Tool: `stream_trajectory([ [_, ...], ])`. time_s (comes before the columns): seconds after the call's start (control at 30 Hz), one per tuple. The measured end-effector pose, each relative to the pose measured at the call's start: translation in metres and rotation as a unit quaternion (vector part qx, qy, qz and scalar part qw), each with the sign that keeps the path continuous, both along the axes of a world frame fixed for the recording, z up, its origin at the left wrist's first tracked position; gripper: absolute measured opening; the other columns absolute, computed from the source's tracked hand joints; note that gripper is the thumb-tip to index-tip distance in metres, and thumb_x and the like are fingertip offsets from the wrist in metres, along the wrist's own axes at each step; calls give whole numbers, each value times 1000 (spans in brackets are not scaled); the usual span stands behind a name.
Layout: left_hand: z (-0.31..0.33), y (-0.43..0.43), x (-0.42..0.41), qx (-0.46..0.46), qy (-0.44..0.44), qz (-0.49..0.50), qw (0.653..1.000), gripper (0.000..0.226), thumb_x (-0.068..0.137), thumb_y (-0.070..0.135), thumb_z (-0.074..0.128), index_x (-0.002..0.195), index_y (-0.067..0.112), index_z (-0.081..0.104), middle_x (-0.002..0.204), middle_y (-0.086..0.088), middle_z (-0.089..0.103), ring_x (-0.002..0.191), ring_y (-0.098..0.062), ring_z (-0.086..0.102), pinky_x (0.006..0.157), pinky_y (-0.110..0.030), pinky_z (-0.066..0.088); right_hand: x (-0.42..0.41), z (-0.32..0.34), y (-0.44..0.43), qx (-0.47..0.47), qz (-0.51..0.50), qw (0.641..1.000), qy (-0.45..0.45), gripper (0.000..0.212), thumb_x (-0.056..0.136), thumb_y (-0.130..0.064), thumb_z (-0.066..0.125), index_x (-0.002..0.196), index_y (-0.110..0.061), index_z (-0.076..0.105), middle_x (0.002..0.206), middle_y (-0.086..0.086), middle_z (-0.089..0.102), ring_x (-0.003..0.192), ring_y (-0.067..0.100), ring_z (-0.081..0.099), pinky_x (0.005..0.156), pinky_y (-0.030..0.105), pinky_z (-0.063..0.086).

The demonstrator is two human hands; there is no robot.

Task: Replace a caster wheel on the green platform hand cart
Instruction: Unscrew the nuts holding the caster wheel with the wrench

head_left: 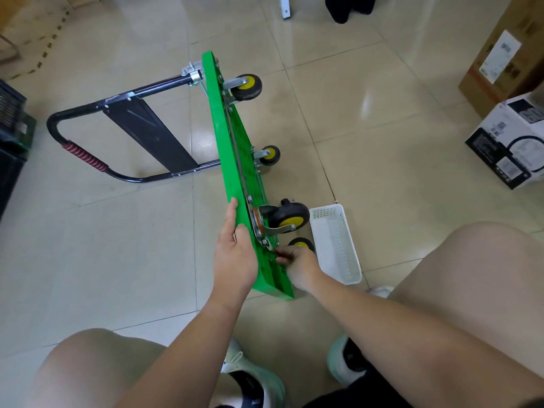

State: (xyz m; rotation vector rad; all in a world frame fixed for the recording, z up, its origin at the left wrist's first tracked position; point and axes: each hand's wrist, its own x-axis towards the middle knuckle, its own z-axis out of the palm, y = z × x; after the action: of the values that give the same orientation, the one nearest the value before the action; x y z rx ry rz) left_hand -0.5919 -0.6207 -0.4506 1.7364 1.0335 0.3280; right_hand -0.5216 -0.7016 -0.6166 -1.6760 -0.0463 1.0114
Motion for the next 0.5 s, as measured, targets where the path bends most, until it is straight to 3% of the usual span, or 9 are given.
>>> stream_trajectory([
  [0.1,0,1,-1,-2,0,3,1000,54,108,14,32,154,42,38,86,55,53,69,26,52,64,1,40,-1,3,-6,11,12,1000,27,43,94,12,53,86,-19,82,98,5,67,91,18,61,102,32,45],
  [0.2,-3,2,0,-5,-15,1,1000,55,108,14,31,155,42,37,109,43,56,68,22,53,65,-2,42,-7,6,-24,-16,83,996,-16,29,96,0,60,121,-9,71,116,7,69,110,24,63,107,33,43],
  [0.3,-5,2,-2,-15,-27,0,1000,55,108,14,31,156,40,36,135,20,57,67,16,54,63,-5,44,-21,15,-42,-58,143,986,-56,32,97,-15,62,128,-19,67,122,-1,69,111,18,63,104,31,47],
  [0.43,-3,2,-3,-14,-34,-6,999,54,108,17,31,156,42,36,139,16,56,83,18,58,68,-4,45,-35,35,-51,-75,121,988,-65,23,95,-26,64,116,-23,73,99,-7,75,88,11,70,92,38,56],
  [0.5,-1,2,-2,-9,-32,-5,999,54,108,19,31,155,44,36,142,12,57,90,4,61,73,-14,47,-37,52,-52,-62,97,992,-56,15,97,-24,62,104,-20,75,88,-4,74,74,11,71,78,35,60],
])
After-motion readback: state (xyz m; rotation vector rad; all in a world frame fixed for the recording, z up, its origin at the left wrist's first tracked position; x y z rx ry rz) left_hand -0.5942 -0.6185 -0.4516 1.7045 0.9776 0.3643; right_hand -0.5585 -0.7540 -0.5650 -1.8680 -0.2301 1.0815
